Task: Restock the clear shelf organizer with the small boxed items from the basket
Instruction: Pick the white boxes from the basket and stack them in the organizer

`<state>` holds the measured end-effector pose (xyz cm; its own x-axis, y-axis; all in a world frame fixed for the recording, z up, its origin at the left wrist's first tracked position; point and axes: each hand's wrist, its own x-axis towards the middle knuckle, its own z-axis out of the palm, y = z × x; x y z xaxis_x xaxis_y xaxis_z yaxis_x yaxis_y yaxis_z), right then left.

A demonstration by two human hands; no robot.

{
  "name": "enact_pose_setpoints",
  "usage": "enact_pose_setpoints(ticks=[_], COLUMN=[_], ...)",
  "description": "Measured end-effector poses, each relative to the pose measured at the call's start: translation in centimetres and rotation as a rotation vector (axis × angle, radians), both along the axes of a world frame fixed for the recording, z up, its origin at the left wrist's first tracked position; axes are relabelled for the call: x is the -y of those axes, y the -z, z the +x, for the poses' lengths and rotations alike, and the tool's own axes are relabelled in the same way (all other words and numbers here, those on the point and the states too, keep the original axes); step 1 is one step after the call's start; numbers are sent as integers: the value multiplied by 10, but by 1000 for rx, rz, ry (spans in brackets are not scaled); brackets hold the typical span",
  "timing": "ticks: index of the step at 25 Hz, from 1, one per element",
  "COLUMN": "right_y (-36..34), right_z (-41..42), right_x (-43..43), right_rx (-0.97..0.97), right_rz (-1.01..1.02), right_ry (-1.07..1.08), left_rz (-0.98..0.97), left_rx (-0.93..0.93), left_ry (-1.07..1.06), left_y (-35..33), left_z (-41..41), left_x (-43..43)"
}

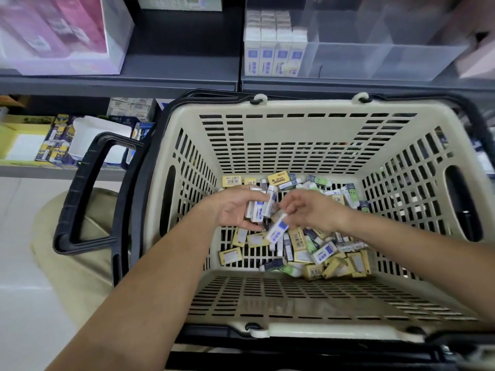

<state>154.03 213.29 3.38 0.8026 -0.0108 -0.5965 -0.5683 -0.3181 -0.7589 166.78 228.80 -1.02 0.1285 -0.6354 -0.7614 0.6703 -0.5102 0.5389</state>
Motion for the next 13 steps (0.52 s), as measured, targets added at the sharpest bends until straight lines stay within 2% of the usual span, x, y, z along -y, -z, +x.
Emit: enact_pose_setpoints(ticks=[2, 4, 7, 10, 11, 13], right_y=[-3, -1, 1, 5, 6, 9], right_z=[0, 2, 3, 1, 0, -7], right_x=[13, 13, 7, 20, 27, 45], right_rx=[47, 87, 143, 48, -9, -114], right_rz=[1, -33, 17, 84, -19, -406], right_ry=[105, 73, 101, 184, 124, -198], left_rz=[-33, -78, -72, -45, -38, -22], left_rx=[-52, -55, 3, 65, 76, 77], left_ry=[83, 169, 155, 107, 88, 71], left_y=[-4, -7, -9, -6, -5, -2], left_z=[-5, -10, -17, -17, -16, -15], left_x=[2, 4, 9, 12, 12, 10])
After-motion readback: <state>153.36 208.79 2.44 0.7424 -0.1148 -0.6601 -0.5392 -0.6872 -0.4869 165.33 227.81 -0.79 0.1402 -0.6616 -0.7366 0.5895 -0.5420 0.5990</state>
